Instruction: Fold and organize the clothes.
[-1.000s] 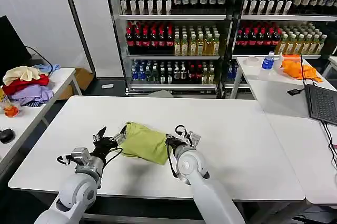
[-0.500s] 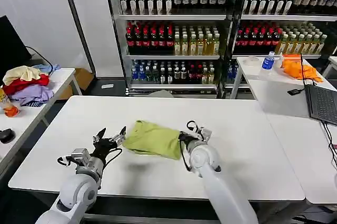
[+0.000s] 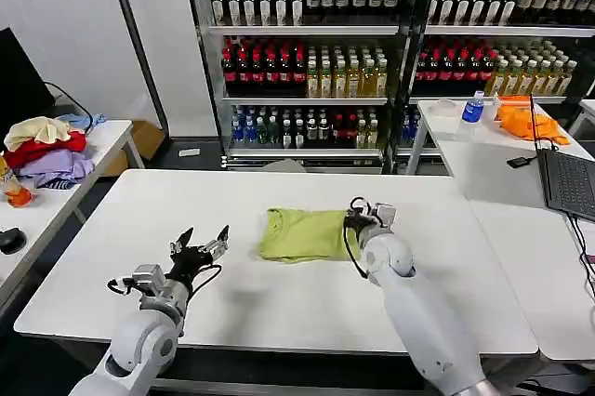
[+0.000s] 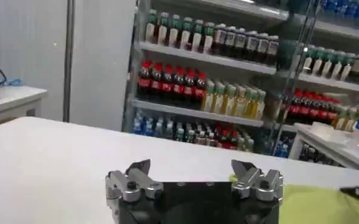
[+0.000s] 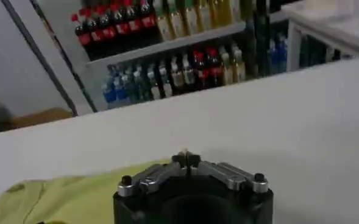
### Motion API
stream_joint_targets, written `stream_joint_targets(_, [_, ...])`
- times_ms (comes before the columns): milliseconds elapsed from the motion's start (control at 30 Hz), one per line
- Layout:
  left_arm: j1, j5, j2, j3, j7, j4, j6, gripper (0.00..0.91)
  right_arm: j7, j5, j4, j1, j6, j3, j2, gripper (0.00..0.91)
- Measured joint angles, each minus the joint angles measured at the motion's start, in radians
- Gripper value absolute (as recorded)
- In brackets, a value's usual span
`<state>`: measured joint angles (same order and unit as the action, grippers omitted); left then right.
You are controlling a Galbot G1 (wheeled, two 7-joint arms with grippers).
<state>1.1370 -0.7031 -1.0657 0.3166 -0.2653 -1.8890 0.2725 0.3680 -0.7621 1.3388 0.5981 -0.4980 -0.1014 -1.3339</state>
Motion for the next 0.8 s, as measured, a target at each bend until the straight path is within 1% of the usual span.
stream_joint_targets(33, [0.001,0.001,-0.002,-0.001,0.0,-0.001,0.0,0.907,-0.014,0.017,-0.01,-0.007,0.006,0.001,0.001,0.907])
stream_joint_targets(200, [0.01,0.006,-0.005,-0.003,0.002,-0.011,0.0,0.907,-0.061,0.079,-0.025,-0.016,0.021,-0.002,0.018,0.907])
stream_joint_targets(333, [0.018,0.01,-0.005,-0.003,0.003,-0.018,0.0,0.907,-0.088,0.136,0.017,0.018,0.041,-0.013,0.04,0.907])
stream_joint_targets(533, [0.033,0.016,-0.006,0.001,0.004,-0.038,-0.002,0.907,-0.123,0.239,0.171,0.137,0.109,-0.066,0.101,0.907])
stream_joint_targets(800, [0.053,0.041,-0.011,0.006,0.009,-0.055,-0.016,0.907,-0.153,0.363,0.406,0.374,0.225,-0.199,0.172,0.907])
